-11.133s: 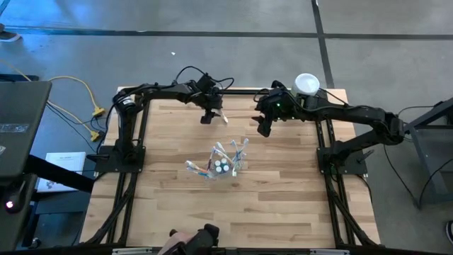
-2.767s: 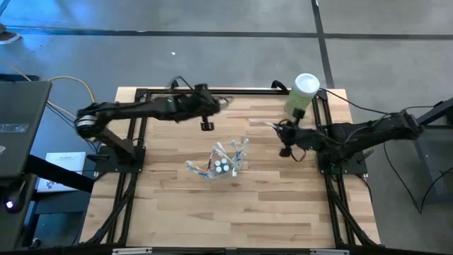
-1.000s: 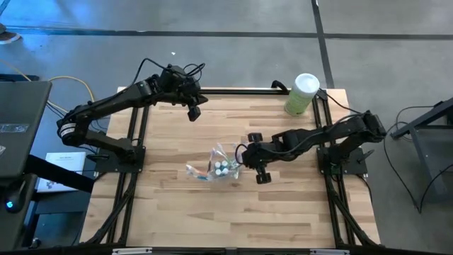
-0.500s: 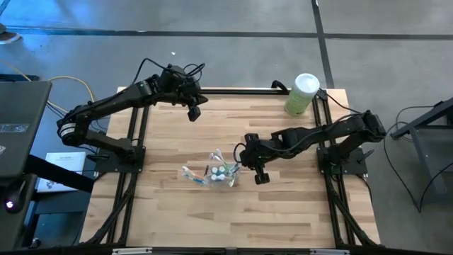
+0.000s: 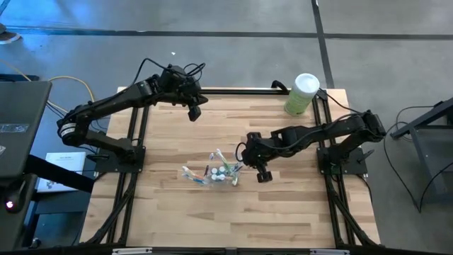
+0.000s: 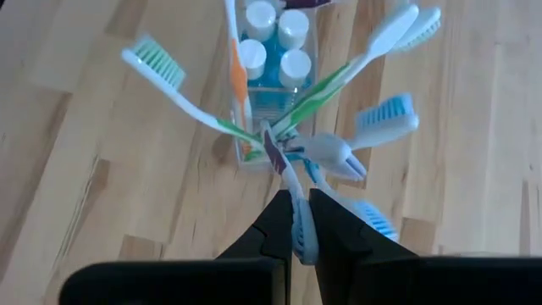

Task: Pick & Place toothbrushing station
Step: Put the violet toothbrush into the transparent organizer

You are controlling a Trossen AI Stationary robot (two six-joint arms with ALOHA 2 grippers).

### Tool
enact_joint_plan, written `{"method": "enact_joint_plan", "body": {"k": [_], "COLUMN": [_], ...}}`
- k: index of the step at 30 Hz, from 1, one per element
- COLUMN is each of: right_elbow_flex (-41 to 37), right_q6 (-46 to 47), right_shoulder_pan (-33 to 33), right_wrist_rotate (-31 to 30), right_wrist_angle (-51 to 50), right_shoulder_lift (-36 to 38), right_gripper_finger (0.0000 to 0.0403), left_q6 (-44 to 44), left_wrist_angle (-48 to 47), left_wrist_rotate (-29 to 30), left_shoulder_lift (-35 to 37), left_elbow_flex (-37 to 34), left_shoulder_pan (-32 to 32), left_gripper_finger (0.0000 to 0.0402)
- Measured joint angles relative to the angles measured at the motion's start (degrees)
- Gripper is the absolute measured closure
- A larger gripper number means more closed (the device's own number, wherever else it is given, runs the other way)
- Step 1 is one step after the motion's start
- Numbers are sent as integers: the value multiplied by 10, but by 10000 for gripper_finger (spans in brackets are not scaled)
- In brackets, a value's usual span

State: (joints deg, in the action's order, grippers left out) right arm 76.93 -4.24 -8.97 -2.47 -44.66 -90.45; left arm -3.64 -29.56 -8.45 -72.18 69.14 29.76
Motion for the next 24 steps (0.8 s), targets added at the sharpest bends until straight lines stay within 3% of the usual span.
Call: {"method": "enact_joint_plan", "body": {"k": [24], "right_elbow_flex": [0], "right_q6": [-27], "right_shoulder_pan": [5], "right_wrist_rotate": [26], "right_wrist_angle": [69], "right_shoulder_lift": [0], "right_gripper_finger": [372], "left_q6": [-11], "left_wrist_angle": [0], "left_wrist_rotate": [-5], "left_shoulder_lift": [0], "left_elbow_flex": [0], "left_shoulder_pan": [-3], "left_gripper_finger": [399]}}
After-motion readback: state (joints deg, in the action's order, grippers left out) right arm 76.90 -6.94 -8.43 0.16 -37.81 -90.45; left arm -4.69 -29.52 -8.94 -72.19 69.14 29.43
